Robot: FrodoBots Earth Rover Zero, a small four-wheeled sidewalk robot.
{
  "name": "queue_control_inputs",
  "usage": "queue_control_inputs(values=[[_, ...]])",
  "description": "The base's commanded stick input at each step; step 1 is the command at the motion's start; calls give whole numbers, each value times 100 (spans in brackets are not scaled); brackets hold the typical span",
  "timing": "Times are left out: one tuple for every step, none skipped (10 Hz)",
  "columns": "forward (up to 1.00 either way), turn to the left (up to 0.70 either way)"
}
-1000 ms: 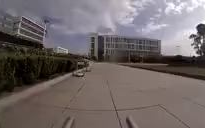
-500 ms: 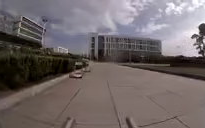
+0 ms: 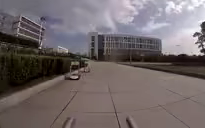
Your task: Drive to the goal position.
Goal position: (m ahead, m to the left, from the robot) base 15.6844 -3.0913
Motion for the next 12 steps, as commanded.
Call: queue_control_inputs(values=[[90,0],[100,0],[100,0],[100,0],[100,0],[100,0],[100,0],[100,0],[100,0],[100,0],[100,0],[100,0]])
